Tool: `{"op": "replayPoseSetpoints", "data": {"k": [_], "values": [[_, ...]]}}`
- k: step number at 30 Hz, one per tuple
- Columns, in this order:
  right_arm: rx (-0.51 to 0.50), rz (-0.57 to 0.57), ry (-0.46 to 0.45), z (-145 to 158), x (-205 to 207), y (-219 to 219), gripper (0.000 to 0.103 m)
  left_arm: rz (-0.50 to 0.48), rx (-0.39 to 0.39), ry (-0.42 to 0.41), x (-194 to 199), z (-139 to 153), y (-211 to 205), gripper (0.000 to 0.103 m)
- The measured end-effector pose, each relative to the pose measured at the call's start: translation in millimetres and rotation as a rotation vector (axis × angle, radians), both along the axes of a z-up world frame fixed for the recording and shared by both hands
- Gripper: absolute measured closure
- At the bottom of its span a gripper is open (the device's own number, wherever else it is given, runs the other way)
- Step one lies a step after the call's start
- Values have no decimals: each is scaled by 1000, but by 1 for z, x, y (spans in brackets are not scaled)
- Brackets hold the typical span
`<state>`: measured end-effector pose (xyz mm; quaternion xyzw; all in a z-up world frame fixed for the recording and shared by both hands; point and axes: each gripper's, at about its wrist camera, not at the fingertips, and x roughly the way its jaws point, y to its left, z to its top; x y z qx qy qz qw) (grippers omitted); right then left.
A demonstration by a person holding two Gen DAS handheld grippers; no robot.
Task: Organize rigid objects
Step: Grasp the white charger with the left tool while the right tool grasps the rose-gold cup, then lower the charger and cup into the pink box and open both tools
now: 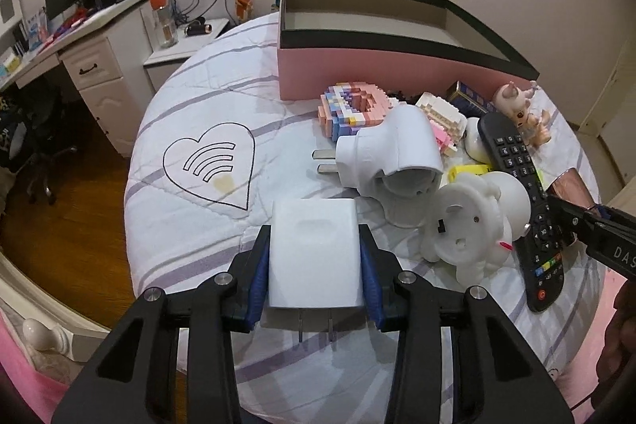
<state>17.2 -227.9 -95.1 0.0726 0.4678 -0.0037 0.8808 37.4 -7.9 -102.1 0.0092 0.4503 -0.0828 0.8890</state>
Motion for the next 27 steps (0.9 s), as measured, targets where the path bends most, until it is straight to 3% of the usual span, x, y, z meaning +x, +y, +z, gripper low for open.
{"op": "replayPoseSetpoints", "data": {"k": [6,13,22,27], "values": [[25,-11,-11,8,-4,-6,56,-8,-13,-20,-3,13,2,63],[41,26,-54,34,2,1,56,-11,-34,-60,7,49,7,63],[25,94,-147,80,53,13,56,-37,-74,-136,53,96,2,63],[28,112,-171,98,103,12,56,-71,-79,-167,102,114,-18,63]]}}
